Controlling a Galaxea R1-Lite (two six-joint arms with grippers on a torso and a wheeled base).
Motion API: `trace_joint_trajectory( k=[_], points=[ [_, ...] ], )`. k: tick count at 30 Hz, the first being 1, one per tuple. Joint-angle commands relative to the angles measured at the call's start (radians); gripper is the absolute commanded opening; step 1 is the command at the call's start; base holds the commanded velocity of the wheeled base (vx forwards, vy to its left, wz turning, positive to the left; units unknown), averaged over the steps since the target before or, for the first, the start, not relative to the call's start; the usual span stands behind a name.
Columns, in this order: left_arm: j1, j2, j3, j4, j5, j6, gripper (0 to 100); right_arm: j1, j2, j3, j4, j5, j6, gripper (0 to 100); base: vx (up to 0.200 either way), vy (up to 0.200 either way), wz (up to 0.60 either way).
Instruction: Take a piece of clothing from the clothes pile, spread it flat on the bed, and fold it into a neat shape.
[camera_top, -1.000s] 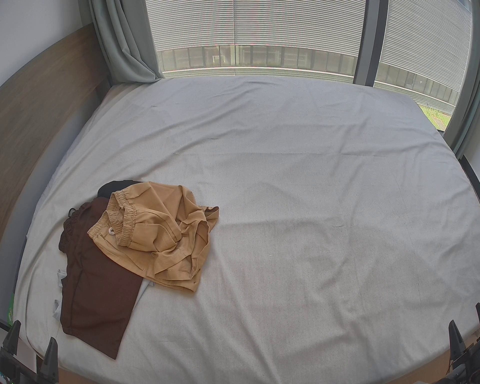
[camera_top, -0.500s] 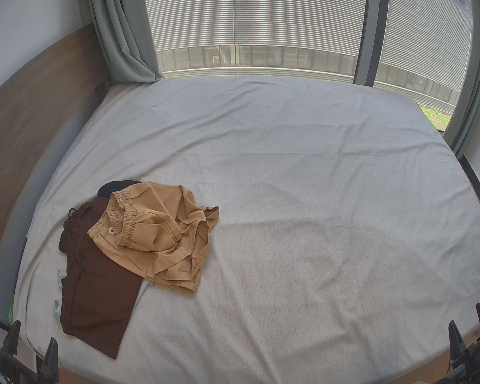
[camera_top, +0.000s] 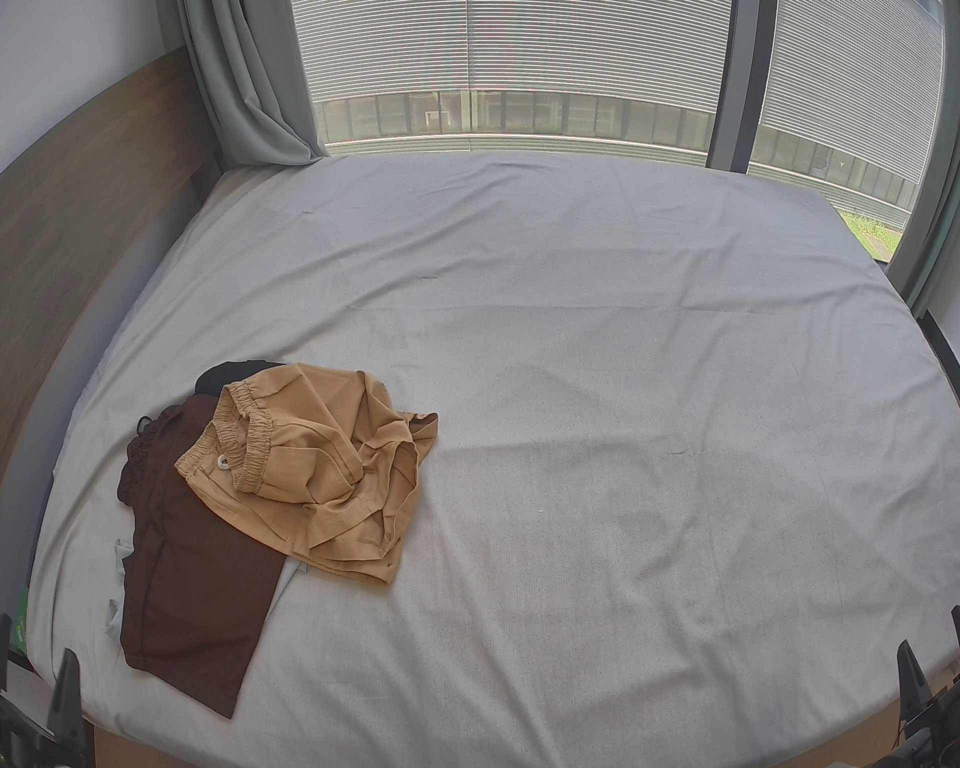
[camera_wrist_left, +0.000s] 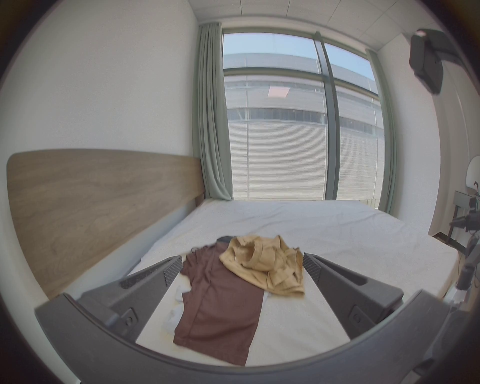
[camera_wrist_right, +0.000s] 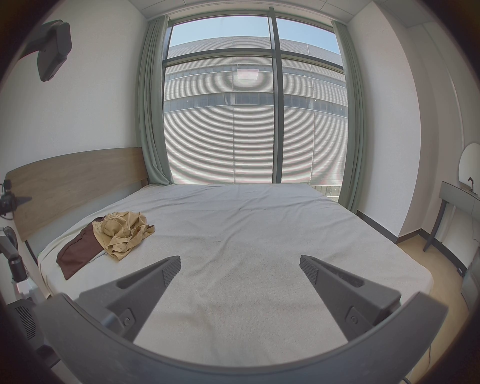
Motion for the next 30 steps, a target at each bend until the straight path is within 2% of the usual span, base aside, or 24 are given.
trace_joint_trajectory(
  k=[1, 10, 17, 21, 26, 30],
  points=[
    [-0.019, 0.159, -0.09, -0.039, -0.004, -0.003, 100, 0.0, -0.016, 0.018, 0.0, 0.0, 0.0, 100, 0.0, 0.0, 0.0],
    [-0.082, 0.331, -0.107, -0.074, -0.01, -0.021, 100, 0.0, -0.016, 0.018, 0.0, 0.0, 0.0, 100, 0.0, 0.0, 0.0],
    [-0.148, 0.438, -0.216, -0.054, -0.047, -0.162, 100, 0.0, -0.016, 0.018, 0.0, 0.0, 0.0, 100, 0.0, 0.0, 0.0],
    [-0.15, 0.522, -0.225, -0.065, -0.076, -0.236, 100, 0.0, -0.016, 0.018, 0.0, 0.002, -0.001, 100, 0.0, 0.0, 0.0],
    [-0.142, 0.618, -0.264, -0.07, -0.119, -0.266, 100, 0.002, -0.016, 0.018, 0.0, 0.002, -0.003, 100, 0.0, 0.0, 0.0],
    [-0.142, 0.676, -0.265, -0.128, -0.146, -0.271, 100, 0.0, -0.016, 0.018, 0.0, 0.002, -0.001, 100, 0.0, 0.0, 0.0]
  ],
)
